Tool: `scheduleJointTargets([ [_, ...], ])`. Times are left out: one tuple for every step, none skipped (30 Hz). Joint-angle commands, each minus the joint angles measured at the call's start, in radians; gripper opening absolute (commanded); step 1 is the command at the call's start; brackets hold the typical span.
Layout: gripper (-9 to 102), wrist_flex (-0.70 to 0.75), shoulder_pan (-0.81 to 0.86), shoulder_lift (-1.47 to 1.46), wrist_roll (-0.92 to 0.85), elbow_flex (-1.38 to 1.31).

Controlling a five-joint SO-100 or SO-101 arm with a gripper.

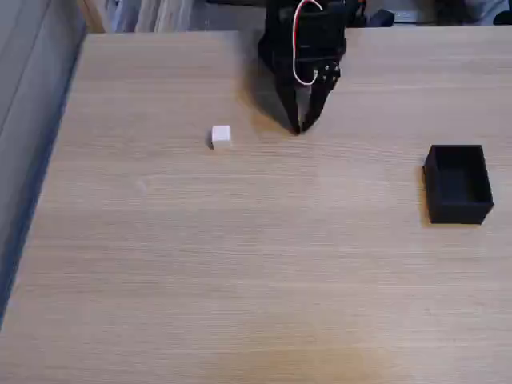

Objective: Pick a white block and place it in the black box.

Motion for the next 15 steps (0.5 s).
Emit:
scheduleJointTargets([
  [0,0.005,-0.025,0.006,-0.006,0.015],
  [0,0.005,-0.025,0.006,-0.006,0.015],
  [0,0.006,-0.025,0.006,-0.006,0.015],
  [0,0.006,-0.025,0.006,-0.006,0.015],
  [0,0.006,-0.025,0.006,-0.006,0.015],
  [0,0.006,-0.025,0.006,-0.008,0.014],
  [0,0.006,-0.025,0.006,-0.009,0.014],
  [0,0.006,-0.025,0.006,-0.012,0.014],
  [0,0.006,-0.025,0.006,-0.012,0.014],
  [0,0.006,-0.025,0.006,-0.012,0.014],
  [0,0.006,-0.025,0.006,-0.011,0.012],
  [0,0.006,-0.025,0.006,-0.011,0.012],
  [0,0.006,-0.025,0.006,-0.012,0.012],
  [0,0.006,-0.025,0.006,-0.014,0.012],
  [0,0.006,-0.025,0.006,-0.015,0.012],
])
